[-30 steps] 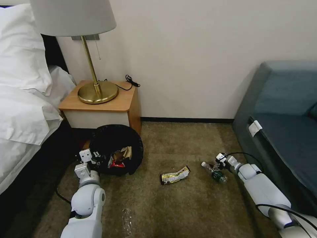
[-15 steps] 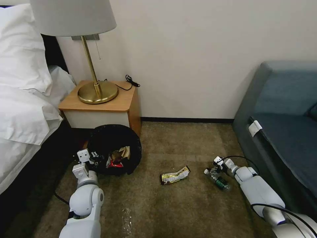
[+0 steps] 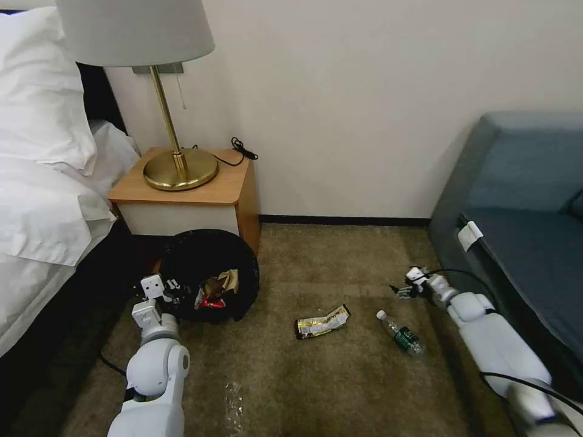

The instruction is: Pick up the trash bin, then pick up the garbage on the floor and place it into the trash bin.

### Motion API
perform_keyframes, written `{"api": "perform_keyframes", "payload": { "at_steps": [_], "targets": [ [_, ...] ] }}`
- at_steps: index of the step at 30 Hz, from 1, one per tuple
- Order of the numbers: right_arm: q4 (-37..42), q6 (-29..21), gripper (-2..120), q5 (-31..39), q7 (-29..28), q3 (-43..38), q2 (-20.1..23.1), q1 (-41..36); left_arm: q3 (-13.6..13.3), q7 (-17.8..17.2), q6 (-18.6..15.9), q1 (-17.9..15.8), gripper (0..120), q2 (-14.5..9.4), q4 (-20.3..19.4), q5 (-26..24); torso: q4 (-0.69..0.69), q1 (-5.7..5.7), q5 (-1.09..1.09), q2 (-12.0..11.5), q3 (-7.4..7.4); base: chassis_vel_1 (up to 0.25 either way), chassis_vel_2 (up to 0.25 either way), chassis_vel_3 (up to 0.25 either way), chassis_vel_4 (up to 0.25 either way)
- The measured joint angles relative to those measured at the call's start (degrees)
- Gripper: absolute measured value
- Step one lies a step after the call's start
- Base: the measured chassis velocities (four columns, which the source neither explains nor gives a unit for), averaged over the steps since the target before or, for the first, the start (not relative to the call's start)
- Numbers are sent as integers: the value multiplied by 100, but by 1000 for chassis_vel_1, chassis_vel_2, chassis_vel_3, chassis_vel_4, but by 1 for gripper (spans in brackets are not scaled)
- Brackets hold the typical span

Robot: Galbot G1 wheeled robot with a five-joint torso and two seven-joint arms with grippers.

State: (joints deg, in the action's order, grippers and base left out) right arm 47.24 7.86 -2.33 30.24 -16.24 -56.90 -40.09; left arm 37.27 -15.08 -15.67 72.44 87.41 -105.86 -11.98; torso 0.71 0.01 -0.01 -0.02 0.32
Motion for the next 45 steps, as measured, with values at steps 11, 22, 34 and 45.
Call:
{"api": "perform_keyframes", "payload": {
  "at_steps": [11,22,34,45],
  "targets": [
    [490,108,100,603,708,-122,453,-840,-115,2,7,-106,2,47,105,14,0,0,1,0,0,0,0,0,0],
    [355,418,100,438,942,-71,469,-1090,-166,-1,10,-117,2,84,113,55,-1,0,0,0,0,0,0,0,0],
    [100,686,100,280,1226,-52,355,-1119,-130,-6,15,-82,2,88,49,55,-2,0,0,0,0,0,0,0,0],
    [-148,775,100,122,1223,-56,185,-1087,-141,-8,15,-108,2,87,59,49,-1,0,-1,0,1,0,0,0,0]
  ]
}}
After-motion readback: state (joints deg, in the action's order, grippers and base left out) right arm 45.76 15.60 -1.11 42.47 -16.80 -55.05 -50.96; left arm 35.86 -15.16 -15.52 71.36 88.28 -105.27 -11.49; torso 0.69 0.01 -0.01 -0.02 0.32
